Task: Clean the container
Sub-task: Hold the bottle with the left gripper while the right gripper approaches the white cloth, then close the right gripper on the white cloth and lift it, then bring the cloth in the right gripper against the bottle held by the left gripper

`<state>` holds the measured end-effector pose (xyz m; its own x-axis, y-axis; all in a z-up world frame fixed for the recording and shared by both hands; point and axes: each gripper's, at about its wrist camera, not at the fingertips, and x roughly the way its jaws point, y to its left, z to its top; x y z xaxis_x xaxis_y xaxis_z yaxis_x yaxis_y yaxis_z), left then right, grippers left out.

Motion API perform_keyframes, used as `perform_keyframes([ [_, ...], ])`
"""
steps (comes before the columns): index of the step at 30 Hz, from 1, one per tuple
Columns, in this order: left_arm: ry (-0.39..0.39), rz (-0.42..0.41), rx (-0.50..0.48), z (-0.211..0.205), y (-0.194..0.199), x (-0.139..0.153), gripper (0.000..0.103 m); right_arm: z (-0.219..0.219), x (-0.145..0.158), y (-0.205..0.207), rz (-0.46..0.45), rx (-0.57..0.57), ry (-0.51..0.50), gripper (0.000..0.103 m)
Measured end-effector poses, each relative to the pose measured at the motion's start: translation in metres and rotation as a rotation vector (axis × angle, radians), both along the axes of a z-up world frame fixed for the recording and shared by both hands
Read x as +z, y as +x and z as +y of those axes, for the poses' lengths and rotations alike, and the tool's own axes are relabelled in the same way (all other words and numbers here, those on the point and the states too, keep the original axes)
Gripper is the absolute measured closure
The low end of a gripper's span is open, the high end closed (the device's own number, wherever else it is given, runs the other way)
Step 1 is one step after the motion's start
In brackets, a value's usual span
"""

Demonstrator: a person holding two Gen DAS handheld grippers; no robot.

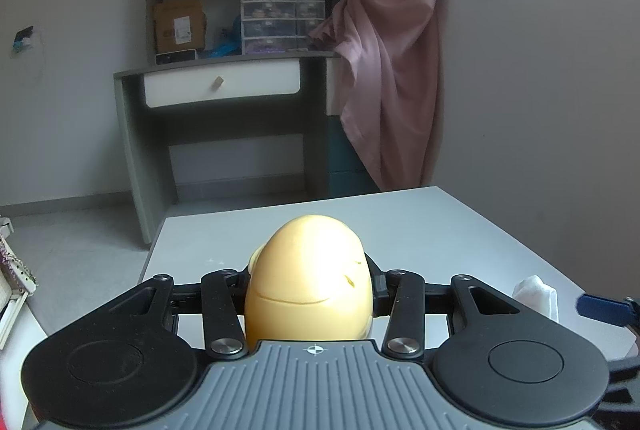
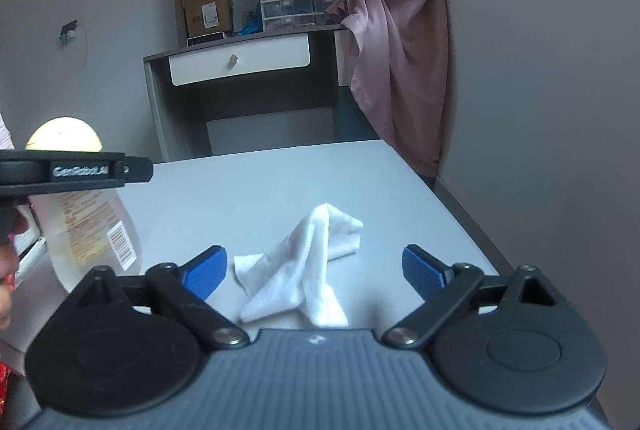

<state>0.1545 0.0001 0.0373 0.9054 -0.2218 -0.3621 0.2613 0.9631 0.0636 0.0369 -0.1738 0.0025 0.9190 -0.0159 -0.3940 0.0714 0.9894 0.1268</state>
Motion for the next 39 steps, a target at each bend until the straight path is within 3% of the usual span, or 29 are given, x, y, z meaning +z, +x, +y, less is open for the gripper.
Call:
perform_keyframes([
  [6,0.0,0.004,-0.002,-0.001,0.001,0.0,0.058,0.002,-0.005,0.015,0.023,0.024,-0.002,0.027],
  [9,0.001,0.005,-0.003,-0.001,0.001,0.0,0.058,0.003,-0.009,0.018,0.041,0.031,0.01,0.042],
  [11,0.003,0.005,-0.006,-0.001,0.001,0.0,0.058,0.002,-0.012,0.018,0.037,0.028,0.022,0.074],
  [13,0.003,0.007,-0.009,-0.001,0.001,0.0,0.058,0.0,-0.012,0.018,0.033,0.031,0.034,0.088],
  [20,0.004,0.01,-0.006,-0.007,-0.001,-0.003,0.058,0.001,-0.005,0.008,-0.029,0.026,0.03,0.095],
  [27,-0.006,0.022,-0.01,-0.007,-0.001,-0.003,0.057,0.001,0.003,-0.004,-0.07,0.071,0.046,0.095],
  [33,-0.003,0.035,-0.016,-0.008,0.001,-0.002,0.057,0.009,0.006,-0.021,-0.112,0.24,0.136,0.095],
  [39,-0.025,0.053,-0.02,-0.006,0.004,-0.001,0.057,0.039,0.011,-0.029,-0.136,0.429,0.145,0.095],
])
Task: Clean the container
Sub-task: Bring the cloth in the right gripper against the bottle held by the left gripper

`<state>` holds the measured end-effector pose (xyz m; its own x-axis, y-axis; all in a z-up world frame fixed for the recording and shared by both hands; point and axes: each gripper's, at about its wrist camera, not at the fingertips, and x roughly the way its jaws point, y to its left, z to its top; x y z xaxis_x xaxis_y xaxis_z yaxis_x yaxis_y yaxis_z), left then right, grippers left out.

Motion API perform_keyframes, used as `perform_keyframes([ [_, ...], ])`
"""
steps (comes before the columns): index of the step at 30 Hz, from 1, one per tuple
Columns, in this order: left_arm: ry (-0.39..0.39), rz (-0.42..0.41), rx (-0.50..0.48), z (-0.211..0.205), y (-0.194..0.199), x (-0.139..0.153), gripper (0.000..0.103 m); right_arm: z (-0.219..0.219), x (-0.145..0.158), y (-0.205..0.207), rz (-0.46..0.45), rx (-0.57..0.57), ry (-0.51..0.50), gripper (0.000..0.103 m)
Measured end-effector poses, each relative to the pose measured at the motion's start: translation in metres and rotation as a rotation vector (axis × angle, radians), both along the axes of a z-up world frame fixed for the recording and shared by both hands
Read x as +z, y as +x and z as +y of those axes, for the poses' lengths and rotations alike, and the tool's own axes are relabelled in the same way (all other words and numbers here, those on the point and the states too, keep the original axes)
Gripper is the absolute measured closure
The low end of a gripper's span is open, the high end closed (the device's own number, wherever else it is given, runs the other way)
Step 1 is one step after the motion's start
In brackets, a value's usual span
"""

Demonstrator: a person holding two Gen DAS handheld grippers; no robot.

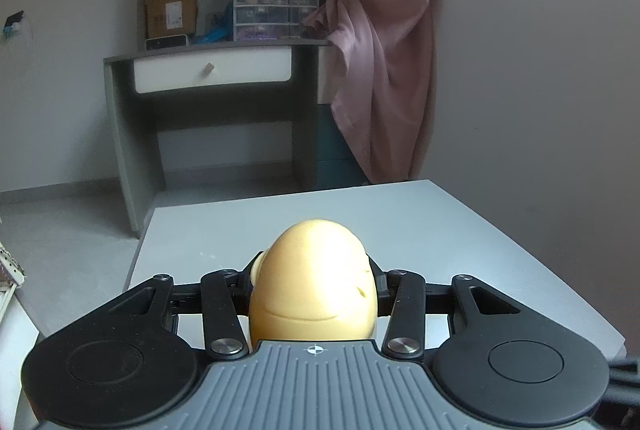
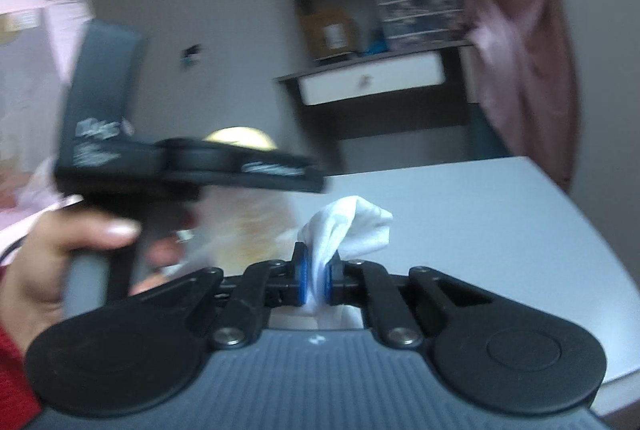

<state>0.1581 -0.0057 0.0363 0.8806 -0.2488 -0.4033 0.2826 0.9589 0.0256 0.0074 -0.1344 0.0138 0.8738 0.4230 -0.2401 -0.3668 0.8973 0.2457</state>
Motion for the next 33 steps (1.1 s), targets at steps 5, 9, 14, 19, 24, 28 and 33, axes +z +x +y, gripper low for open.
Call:
perform_keyframes([
  [5,0.009,0.001,-0.007,-0.001,0.001,0.0,0.058,0.011,0.007,-0.002,-0.032,0.05,0.016,0.095],
  [9,0.009,0.002,-0.014,-0.002,0.002,0.0,0.058,0.012,0.016,-0.003,-0.069,0.086,0.04,0.095],
  [14,0.006,0.005,-0.015,-0.01,-0.001,-0.001,0.058,0.016,0.019,0.002,-0.09,0.126,0.061,0.095],
  [19,0.006,0.008,-0.026,-0.011,-0.001,-0.003,0.058,0.014,0.011,0.012,-0.046,0.158,0.119,0.095],
  [24,-0.024,0.009,-0.025,-0.009,0.001,-0.002,0.058,0.012,0.0,0.014,0.007,0.177,0.14,0.095],
  [28,-0.026,0.007,-0.024,-0.01,0.001,-0.004,0.058,0.014,-0.007,0.015,0.045,0.181,0.127,0.095],
  [33,-0.032,0.007,-0.019,-0.01,0.002,-0.003,0.058,0.018,-0.014,0.015,0.088,0.176,0.102,0.095],
])
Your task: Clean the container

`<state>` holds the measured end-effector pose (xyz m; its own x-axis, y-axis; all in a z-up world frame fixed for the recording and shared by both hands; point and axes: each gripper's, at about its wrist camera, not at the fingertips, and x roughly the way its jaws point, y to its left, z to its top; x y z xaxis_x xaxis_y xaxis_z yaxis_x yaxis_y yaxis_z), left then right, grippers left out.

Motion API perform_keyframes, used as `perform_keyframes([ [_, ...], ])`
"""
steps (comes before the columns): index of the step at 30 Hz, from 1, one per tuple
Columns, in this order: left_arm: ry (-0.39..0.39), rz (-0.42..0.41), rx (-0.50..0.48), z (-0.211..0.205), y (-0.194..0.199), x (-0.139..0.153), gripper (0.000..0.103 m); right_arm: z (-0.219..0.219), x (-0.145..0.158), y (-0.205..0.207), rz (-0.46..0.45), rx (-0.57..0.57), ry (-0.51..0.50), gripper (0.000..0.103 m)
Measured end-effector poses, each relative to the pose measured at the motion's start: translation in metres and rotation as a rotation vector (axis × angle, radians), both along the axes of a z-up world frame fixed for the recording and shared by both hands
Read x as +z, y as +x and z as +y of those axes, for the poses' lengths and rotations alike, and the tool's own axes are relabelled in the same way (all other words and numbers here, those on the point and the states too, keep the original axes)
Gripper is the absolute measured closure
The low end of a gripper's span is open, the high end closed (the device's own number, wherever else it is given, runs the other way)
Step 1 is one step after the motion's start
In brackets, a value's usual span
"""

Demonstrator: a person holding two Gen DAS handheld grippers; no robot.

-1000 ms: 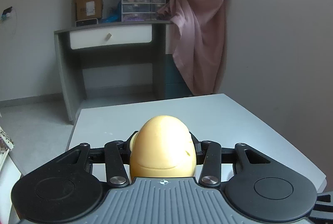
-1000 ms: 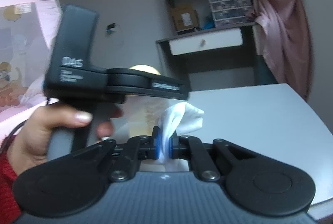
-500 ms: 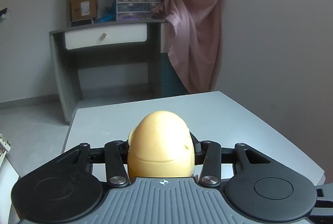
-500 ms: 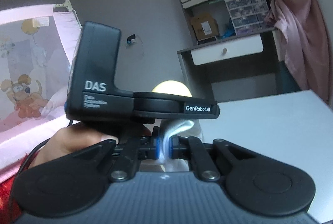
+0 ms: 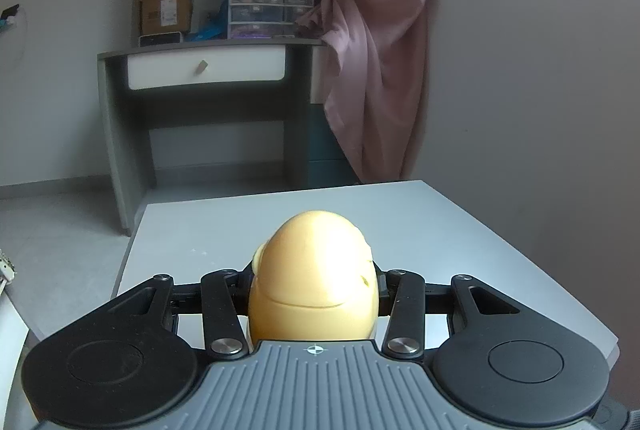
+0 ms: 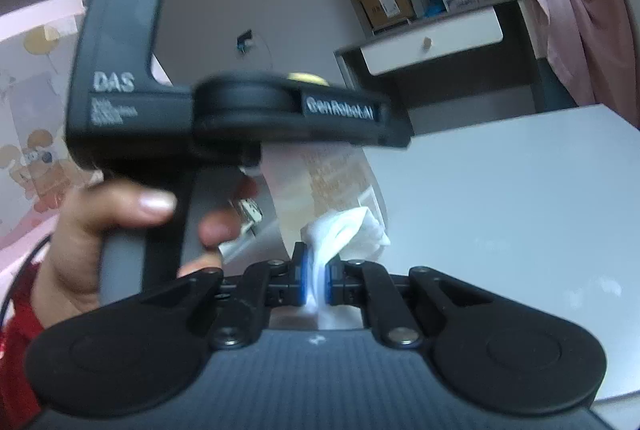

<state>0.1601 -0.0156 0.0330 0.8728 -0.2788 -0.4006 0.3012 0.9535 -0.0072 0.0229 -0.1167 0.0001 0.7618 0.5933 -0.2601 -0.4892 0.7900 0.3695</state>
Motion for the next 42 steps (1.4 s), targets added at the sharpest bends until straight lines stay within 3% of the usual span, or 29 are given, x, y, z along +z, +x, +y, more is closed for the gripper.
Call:
perform_keyframes([
  [4,-0.004,-0.009,0.001,0.001,0.0,0.002,0.058,0.002,0.001,-0.002,-0.001,-0.007,-0.006,0.095],
  [15,-0.019,-0.015,0.005,0.003,0.001,0.005,0.058,0.0,0.03,-0.009,-0.118,-0.028,0.013,0.095],
  [34,-0.026,-0.019,0.0,0.007,0.002,0.006,0.058,0.002,-0.007,0.006,0.031,-0.017,-0.012,0.095],
  [42,-0.046,-0.024,0.003,0.01,0.0,0.008,0.058,0.004,0.008,-0.001,-0.027,-0.038,-0.029,0.095],
])
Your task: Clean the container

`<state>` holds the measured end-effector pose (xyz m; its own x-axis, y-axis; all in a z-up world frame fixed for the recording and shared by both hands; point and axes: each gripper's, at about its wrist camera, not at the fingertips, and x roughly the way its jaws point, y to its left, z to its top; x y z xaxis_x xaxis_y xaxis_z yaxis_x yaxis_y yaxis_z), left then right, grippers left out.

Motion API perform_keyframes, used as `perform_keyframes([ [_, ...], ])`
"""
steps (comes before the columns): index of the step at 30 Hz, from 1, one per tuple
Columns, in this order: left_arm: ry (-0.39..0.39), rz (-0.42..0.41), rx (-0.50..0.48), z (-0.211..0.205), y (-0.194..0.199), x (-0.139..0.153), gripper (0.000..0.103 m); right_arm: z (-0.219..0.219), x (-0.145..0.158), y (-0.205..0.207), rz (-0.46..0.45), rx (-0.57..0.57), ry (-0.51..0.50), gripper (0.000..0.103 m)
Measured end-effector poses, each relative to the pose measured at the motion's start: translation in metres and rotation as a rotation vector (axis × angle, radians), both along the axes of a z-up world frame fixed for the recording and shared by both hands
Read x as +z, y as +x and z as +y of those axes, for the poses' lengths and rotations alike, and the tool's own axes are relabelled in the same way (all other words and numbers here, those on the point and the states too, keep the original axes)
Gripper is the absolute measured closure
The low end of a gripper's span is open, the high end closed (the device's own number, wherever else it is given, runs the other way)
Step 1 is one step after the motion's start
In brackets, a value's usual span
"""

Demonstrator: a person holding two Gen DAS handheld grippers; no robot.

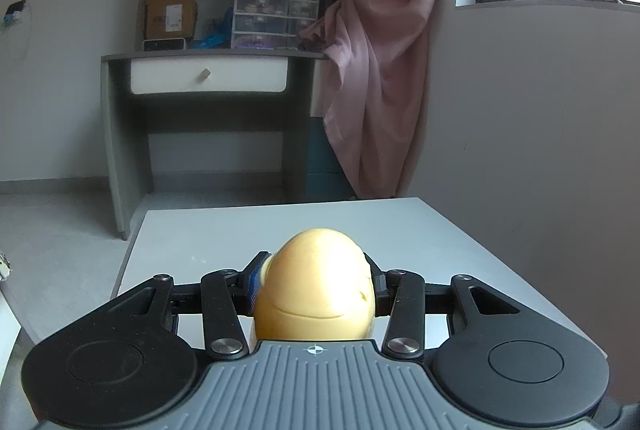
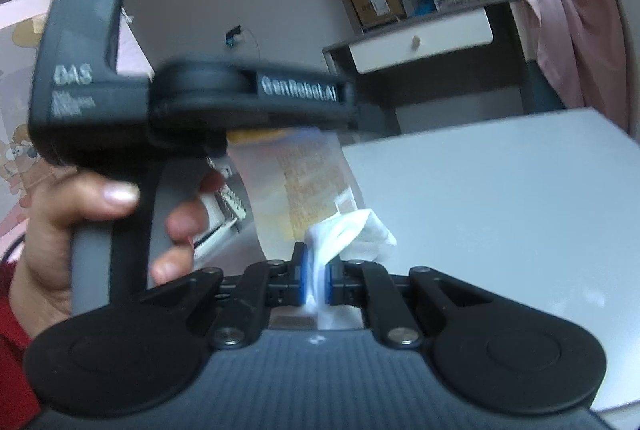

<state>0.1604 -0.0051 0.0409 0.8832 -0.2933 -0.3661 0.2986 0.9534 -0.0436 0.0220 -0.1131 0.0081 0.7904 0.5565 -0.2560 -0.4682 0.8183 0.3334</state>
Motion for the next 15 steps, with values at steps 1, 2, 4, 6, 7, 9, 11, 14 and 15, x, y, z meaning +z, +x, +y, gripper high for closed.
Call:
perform_keyframes([
  [1,0.001,-0.004,0.001,0.001,-0.002,-0.002,0.058,0.0,0.004,-0.001,-0.013,-0.001,-0.001,0.095],
  [2,0.003,-0.012,0.003,0.002,-0.006,-0.006,0.058,0.0,0.008,-0.002,-0.027,0.001,-0.003,0.095],
  [4,0.006,-0.02,0.004,0.003,-0.008,-0.005,0.058,0.0,0.014,-0.004,-0.049,-0.001,-0.006,0.094],
  [6,0.003,-0.021,0.001,0.003,-0.008,-0.003,0.058,0.001,0.019,-0.006,-0.072,-0.004,-0.011,0.094],
  [7,0.001,-0.021,0.001,0.004,-0.008,-0.002,0.058,0.001,0.022,-0.007,-0.084,-0.005,-0.013,0.094],
  [9,0.003,-0.022,0.001,0.004,-0.009,-0.002,0.058,0.001,0.024,-0.007,-0.095,-0.002,-0.009,0.094],
  [11,0.003,-0.022,-0.001,0.004,-0.009,-0.001,0.058,0.001,0.026,-0.006,-0.105,0.002,-0.004,0.094],
  [14,0.002,-0.024,-0.001,0.004,-0.009,-0.001,0.058,0.0,0.022,-0.002,-0.085,0.009,0.004,0.094],
  [15,0.004,-0.025,-0.001,0.004,-0.009,-0.001,0.058,0.0,0.02,-0.001,-0.072,0.011,0.008,0.094],
])
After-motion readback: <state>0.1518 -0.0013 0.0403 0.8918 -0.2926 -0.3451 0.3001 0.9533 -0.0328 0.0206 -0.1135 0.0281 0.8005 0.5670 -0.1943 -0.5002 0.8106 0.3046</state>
